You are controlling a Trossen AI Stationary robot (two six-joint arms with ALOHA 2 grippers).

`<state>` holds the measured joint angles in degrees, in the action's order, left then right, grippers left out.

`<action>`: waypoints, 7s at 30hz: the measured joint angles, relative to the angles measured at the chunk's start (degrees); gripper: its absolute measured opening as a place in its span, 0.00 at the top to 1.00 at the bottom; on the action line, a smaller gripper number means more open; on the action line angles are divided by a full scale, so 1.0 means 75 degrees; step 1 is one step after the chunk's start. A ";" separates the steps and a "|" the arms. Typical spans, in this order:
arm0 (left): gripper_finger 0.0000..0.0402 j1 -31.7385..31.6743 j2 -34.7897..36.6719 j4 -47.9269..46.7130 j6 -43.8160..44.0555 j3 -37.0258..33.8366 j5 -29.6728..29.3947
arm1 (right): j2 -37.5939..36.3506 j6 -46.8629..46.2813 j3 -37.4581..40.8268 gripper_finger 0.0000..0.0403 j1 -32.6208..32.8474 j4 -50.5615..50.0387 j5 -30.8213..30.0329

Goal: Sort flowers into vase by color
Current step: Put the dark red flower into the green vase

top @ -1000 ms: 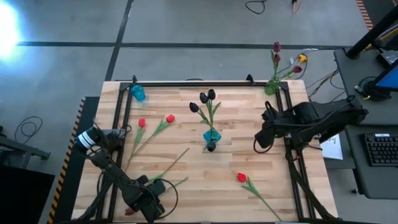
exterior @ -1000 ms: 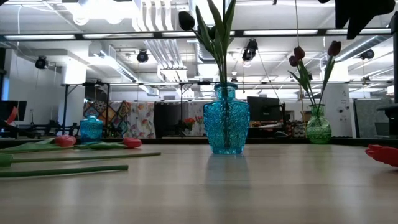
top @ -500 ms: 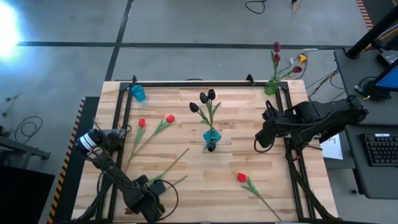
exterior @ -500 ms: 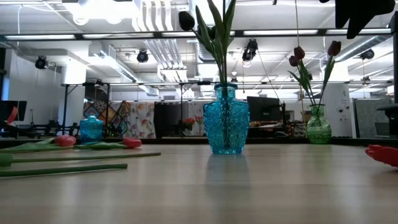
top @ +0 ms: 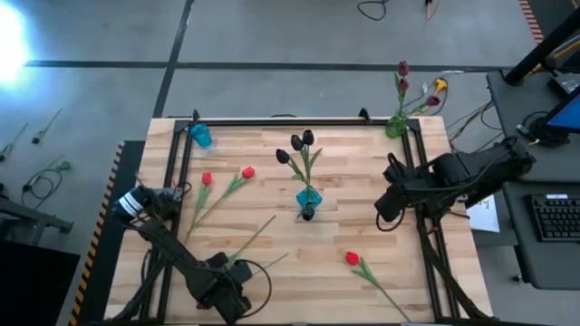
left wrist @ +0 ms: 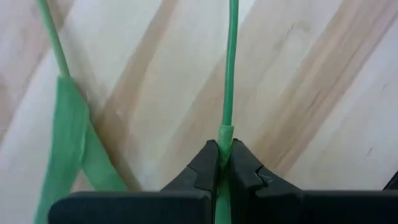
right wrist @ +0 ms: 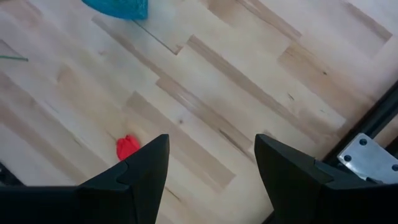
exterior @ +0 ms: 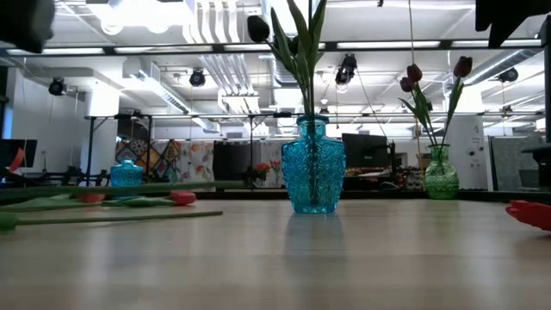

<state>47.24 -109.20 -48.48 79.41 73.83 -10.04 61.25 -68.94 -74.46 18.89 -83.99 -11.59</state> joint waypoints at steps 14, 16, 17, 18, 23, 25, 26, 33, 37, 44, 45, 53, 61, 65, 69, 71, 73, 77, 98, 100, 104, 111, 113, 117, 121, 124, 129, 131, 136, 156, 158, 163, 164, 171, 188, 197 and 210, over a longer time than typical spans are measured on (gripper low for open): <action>1.00 -0.1719 -0.0128 0.1949 -0.3857 0.0197 -0.0811 | 0.0000 0.0230 0.0000 0.43 0.1035 0.0139 -0.0062; 1.00 -0.1965 -0.0322 0.2344 -0.4213 0.0197 -0.0886 | 0.0000 0.0579 0.0000 0.43 0.1316 0.0365 -0.0096; 1.00 -0.2060 -0.0432 0.2605 -0.4396 0.0197 -0.0947 | 0.0000 0.0645 0.0000 0.43 0.1464 0.0509 -0.0168; 1.00 -0.2153 -0.0533 0.2843 -0.4573 0.0212 -0.0976 | 0.0009 0.0731 0.0000 0.43 0.1614 0.0659 -0.0271; 1.00 -0.2430 -0.1366 0.3149 -0.5466 0.1073 -0.0689 | 0.0247 0.1006 0.0000 0.43 0.2181 0.1365 -0.0458; 1.00 -0.2450 -0.1745 0.2897 -0.5666 0.1559 -0.0684 | 0.0393 0.1007 0.0000 0.43 0.2337 0.1457 -0.0464; 1.00 -0.2454 -0.1902 0.2724 -0.5706 0.1815 -0.0669 | 0.0486 0.1007 0.0000 0.43 0.2419 0.1514 -0.0459; 0.91 -0.2464 -0.2413 0.1928 -0.5581 0.2908 -0.0731 | 0.1168 0.0724 0.0000 0.43 0.2973 0.1891 -0.0451; 0.79 -0.2457 -0.2384 0.1490 -0.5363 0.3106 -0.1014 | 0.1594 0.0744 0.0000 0.43 0.3000 0.2258 -0.0445; 0.61 -0.2309 -0.1843 0.0768 -0.5507 0.3103 -0.1083 | 0.2302 0.1172 0.0000 0.43 0.3003 0.3304 -0.0461; 0.59 -0.2228 -0.1736 0.0716 -0.5525 0.3083 -0.1131 | 0.2407 0.1137 0.0000 0.43 0.3003 0.3441 -0.0464; 0.59 -0.1230 -0.0796 0.0169 -0.5123 0.2896 -0.2135 | 0.3325 0.1398 0.0000 0.43 0.3310 0.4766 -0.0663; 0.62 -0.0518 -0.0049 -0.1086 -0.4027 0.2884 -0.2826 | 0.4009 0.2805 -0.0037 0.43 0.3348 0.6061 -0.0695; 0.62 -0.0206 0.0218 -0.2317 -0.3092 0.2881 -0.3503 | 0.4376 0.3179 -0.0047 0.40 0.3333 0.7165 -0.1058; 0.62 0.0003 0.0332 -0.3399 -0.2073 0.2848 -0.3557 | 0.4696 0.3226 -0.0047 0.31 0.3332 0.7659 -0.1763; 0.62 0.0122 0.0421 -0.3481 -0.1815 0.2764 -0.3542 | 0.4876 0.3436 -0.0047 0.26 0.3330 0.7791 -0.2092; 0.62 0.0256 0.0528 -0.3428 -0.1553 0.2611 -0.3539 | 0.5118 0.3832 -0.0047 0.23 0.3329 0.7925 -0.2207; 0.62 0.0381 0.0777 -0.3003 -0.1134 0.1886 -0.3417 | 0.5701 0.4060 -0.0047 0.20 0.3237 0.8402 -0.2334; 0.62 0.0082 0.2140 0.0972 0.0568 -0.2163 -0.2677 | 0.7241 0.6268 -0.0050 0.38 0.1494 1.0727 -0.0591; 0.62 0.0073 0.2154 0.1182 0.0670 -0.2345 -0.2592 | 0.7366 0.6273 -0.0047 0.40 0.1496 1.0821 -0.0701; 0.62 0.0064 0.2162 0.1367 0.0949 -0.2557 -0.2580 | 0.7662 0.6501 -0.0047 0.43 0.1463 1.1449 -0.0931; 0.62 0.0065 0.2187 0.1560 0.1149 -0.2612 -0.2658 | 0.8049 0.6935 -0.0061 0.54 0.1467 1.2170 -0.0853; 0.62 0.0165 0.2333 0.1741 0.1210 -0.2612 -0.3229 | 0.8039 0.6761 -0.0067 0.60 0.1467 1.2120 -0.0832; 0.63 0.0469 0.2863 0.1671 0.1510 -0.2628 -0.4703 | 0.7998 0.6622 -0.0067 0.73 0.1464 1.2041 -0.0857; 0.66 0.0577 0.3678 0.1547 0.1272 -0.2816 -0.5365 | 0.7991 0.6384 -0.0160 0.89 0.1461 1.1881 -0.0804; 0.68 0.0579 0.4342 0.1522 0.0535 -0.2909 -0.5671 | 0.7884 0.6126 -0.0427 0.96 0.1458 1.1219 -0.0588; 0.72 0.0513 0.5159 0.1152 -0.0526 -0.2871 -0.6339 | 0.7127 0.6316 -0.1066 0.96 0.1773 0.9550 -0.0679; 0.74 0.0490 0.5385 0.0968 -0.0785 -0.2855 -0.6646 | 0.6700 0.6533 -0.1369 0.97 0.1931 0.8534 -0.1031; 0.78 0.0348 0.5706 0.0428 -0.1171 -0.2848 -0.7108 | 0.5892 0.6746 -0.1582 0.97 0.2067 0.6839 -0.1962; 0.81 0.0152 0.5616 -0.0797 -0.0716 -0.2848 -0.6377 | 0.2381 0.6465 -0.1655 0.97 0.3141 1.0165 -0.1412; 0.81 0.0149 0.5566 -0.0798 -0.0716 -0.2848 -0.6379 | 0.2021 0.7391 -0.1652 0.97 0.3207 1.0362 -0.2607; 0.81 0.0149 0.5424 -0.0748 -0.0719 -0.2848 -0.6422 | 0.1287 0.8343 -0.1395 0.97 0.2843 1.0279 -0.5115; 0.81 0.0149 0.5382 -0.0709 -0.0719 -0.2848 -0.6512 | 0.1116 0.8390 -0.1233 0.97 0.2685 1.0270 -0.5352; 0.81 0.0049 0.4945 -0.0057 -0.0693 -0.2848 -0.6852 | -0.0142 0.6920 0.0878 0.97 0.0690 1.0532 -0.3093; 0.81 -0.3689 0.4746 0.0288 -0.0539 -0.2663 -0.6539 | -0.1309 1.1145 0.4134 0.97 -0.5039 1.7519 0.0350; 0.81 -0.5044 0.5110 0.0072 -0.0640 -0.2437 -0.6563 | -0.2099 1.0790 0.3980 0.97 -0.7794 1.7423 0.0343; 0.81 -0.6097 0.5295 -0.0042 -0.1728 -0.2440 -0.6593 | -0.1950 1.0987 0.4007 0.97 -0.9386 1.7300 0.0552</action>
<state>1.51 -69.49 -48.79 66.46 55.53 -59.48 46.63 13.47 -44.40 -51.51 45.76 -7.44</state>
